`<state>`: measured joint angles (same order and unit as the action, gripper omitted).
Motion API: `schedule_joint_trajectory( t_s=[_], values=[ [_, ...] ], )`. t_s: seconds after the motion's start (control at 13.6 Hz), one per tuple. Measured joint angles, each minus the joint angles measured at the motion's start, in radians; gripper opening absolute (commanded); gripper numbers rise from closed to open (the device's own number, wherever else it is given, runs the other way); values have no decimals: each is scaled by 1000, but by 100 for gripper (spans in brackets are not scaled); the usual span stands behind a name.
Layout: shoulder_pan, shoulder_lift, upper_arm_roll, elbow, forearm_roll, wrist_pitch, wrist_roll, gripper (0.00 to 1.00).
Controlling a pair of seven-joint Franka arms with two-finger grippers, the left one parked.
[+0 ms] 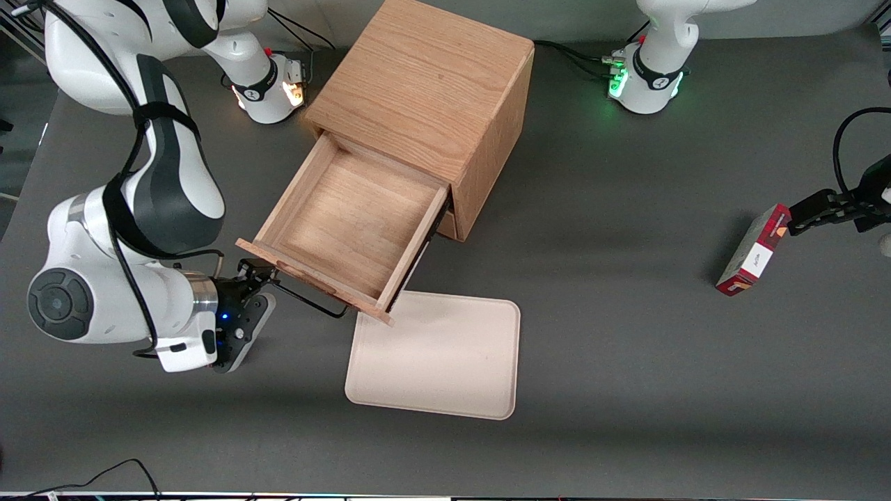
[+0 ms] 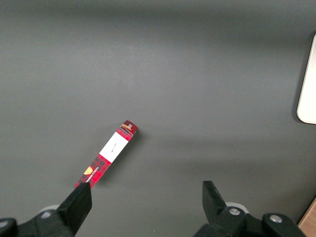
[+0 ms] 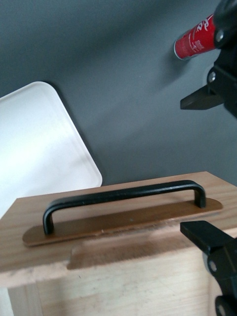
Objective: Close top drawer
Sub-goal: 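Move the right gripper toward the open drawer's front panel, then position the right gripper against the drawer front beside the black handle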
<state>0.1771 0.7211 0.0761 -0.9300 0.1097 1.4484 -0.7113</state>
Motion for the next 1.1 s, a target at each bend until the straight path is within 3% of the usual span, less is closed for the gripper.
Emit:
schedule_joint_trajectory(
  t_s=[0.66,1.1],
  values=[
    [0,53,1,-29,96,45,71,100],
    [-2,56,1,-82,102,98,75,100]
  ],
)
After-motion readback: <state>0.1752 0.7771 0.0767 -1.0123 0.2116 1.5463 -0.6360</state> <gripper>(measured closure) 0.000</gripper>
